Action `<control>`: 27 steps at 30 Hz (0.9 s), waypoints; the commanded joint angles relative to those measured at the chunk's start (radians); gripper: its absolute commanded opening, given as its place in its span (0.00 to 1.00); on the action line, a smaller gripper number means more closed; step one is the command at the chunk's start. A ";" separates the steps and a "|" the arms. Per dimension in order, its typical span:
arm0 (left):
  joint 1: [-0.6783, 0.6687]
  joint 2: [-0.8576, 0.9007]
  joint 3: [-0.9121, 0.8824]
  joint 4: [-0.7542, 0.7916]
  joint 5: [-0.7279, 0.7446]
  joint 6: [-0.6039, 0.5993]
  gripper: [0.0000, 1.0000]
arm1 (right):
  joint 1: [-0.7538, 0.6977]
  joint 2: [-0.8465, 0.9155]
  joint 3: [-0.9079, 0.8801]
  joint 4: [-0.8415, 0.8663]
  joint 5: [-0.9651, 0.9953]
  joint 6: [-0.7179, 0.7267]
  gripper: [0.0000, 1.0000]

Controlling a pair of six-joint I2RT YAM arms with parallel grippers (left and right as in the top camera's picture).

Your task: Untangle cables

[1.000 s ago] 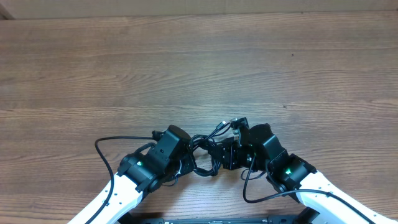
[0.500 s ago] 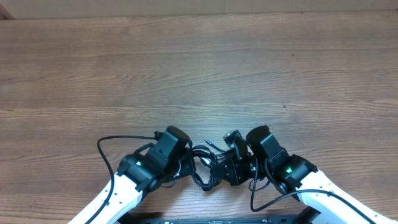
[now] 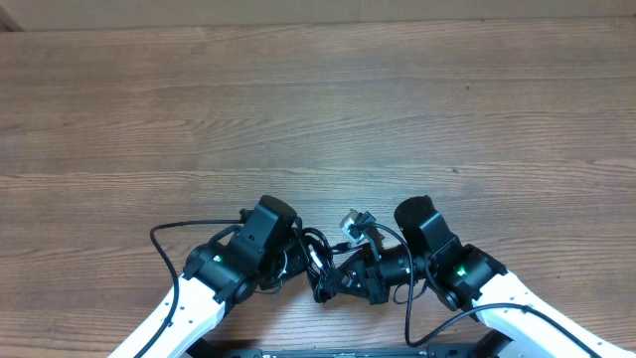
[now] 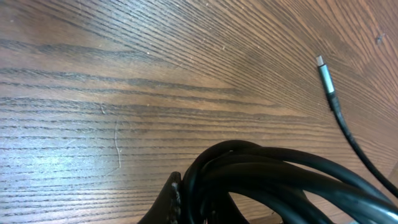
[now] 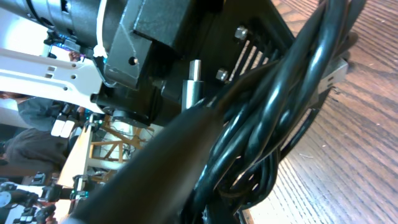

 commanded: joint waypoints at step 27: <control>0.031 -0.001 0.023 -0.120 -0.203 -0.140 0.04 | 0.025 -0.005 0.002 -0.259 0.286 0.334 0.55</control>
